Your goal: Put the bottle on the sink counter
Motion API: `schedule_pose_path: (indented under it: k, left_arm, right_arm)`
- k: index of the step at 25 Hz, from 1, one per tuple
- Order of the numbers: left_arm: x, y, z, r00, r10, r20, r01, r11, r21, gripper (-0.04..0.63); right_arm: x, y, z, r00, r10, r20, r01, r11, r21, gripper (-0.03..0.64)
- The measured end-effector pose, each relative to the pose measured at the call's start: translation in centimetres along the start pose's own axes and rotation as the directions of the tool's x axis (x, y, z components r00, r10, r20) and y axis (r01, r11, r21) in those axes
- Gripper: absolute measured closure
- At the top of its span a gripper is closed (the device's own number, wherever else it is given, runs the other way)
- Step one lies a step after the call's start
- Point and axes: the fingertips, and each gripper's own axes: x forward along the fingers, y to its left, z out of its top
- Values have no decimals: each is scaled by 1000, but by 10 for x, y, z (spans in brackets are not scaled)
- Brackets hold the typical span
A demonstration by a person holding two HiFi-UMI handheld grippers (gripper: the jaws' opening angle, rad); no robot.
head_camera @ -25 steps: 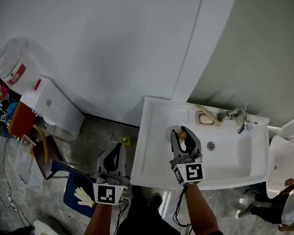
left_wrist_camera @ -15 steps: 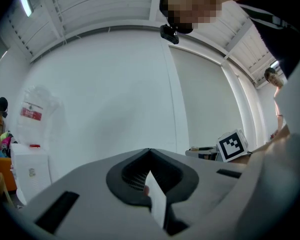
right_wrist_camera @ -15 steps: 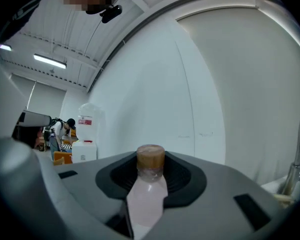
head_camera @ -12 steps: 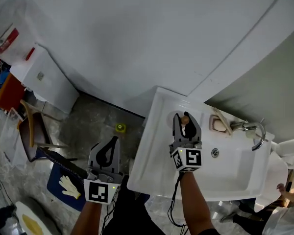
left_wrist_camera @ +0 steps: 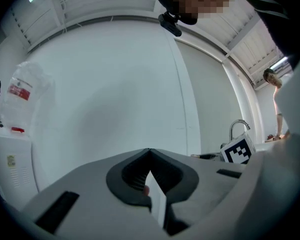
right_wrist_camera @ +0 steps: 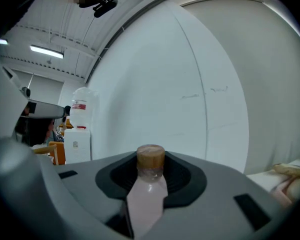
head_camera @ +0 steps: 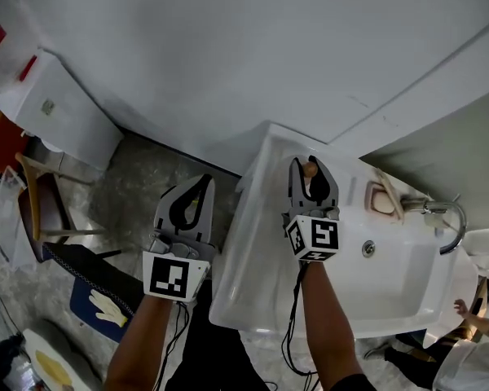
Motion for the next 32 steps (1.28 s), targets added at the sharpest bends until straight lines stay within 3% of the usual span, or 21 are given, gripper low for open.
schedule_pose_path:
  k: [10, 32]
  left_arm:
    - [12, 5, -21, 1000, -6, -1, 6, 1000, -20, 574]
    - [4, 2, -16, 1000, 6, -2, -6, 1000, -25, 574]
  right_arm:
    - [25, -18, -38, 997, -32, -65, 33, 999, 12, 471]
    - [34, -16, -40, 997, -47, -67, 47, 999, 0, 469]
